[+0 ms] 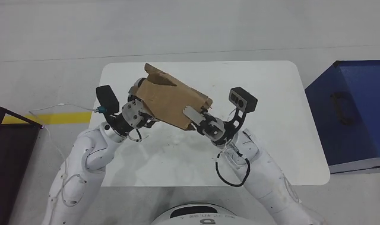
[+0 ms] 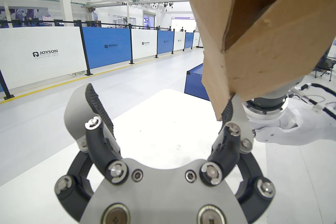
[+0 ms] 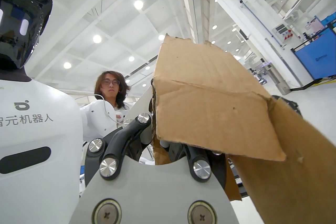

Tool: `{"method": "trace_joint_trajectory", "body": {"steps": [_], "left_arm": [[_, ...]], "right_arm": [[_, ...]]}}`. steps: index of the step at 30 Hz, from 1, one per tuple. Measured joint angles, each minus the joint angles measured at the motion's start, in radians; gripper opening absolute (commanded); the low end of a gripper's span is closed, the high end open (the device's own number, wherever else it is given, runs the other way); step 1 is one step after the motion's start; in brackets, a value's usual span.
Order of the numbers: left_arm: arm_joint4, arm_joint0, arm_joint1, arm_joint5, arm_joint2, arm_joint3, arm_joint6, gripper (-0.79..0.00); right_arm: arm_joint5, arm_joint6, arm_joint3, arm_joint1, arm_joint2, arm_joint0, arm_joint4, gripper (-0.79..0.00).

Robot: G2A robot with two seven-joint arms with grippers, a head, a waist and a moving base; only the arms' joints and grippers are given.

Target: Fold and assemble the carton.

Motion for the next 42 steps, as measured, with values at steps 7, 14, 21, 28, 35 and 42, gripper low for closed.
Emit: {"method": "trace_joint_trajectory", "body": {"steps": [7,14,21,28,35,42], "left_arm": [[-0.01,0.005,0.0,0.005,-0.016,0.004,0.006,0.0],[-0.015,0.014,0.0,0.003,-0.022,0.005,0.008,0.0],[-0.022,0.041,0.001,0.008,-0.038,0.016,0.018,0.0],[-0.071,0.074,-0.001,0.08,-0.079,0.024,0.025,0.0],[-0.197,0.082,-0.006,0.123,-0.087,-0.034,-0.001,0.0],[-0.297,0.077,-0.01,0.174,-0.098,-0.092,-0.044,0.0]], "right_arm": [[0.0,0.182,0.048,0.024,-0.025,0.014,0.201,-0.785],[0.0,0.239,0.058,0.032,-0.014,0.018,0.299,-0.785],[0.0,0.238,0.058,0.032,-0.015,0.018,0.298,-0.785],[0.106,0.25,0.041,0.033,-0.1,-0.019,0.65,-0.785],[0.212,0.473,0.109,0.04,-0.088,-0.011,1.019,-0.785],[0.248,0.532,0.137,0.035,-0.082,-0.001,1.031,-0.785]]}}
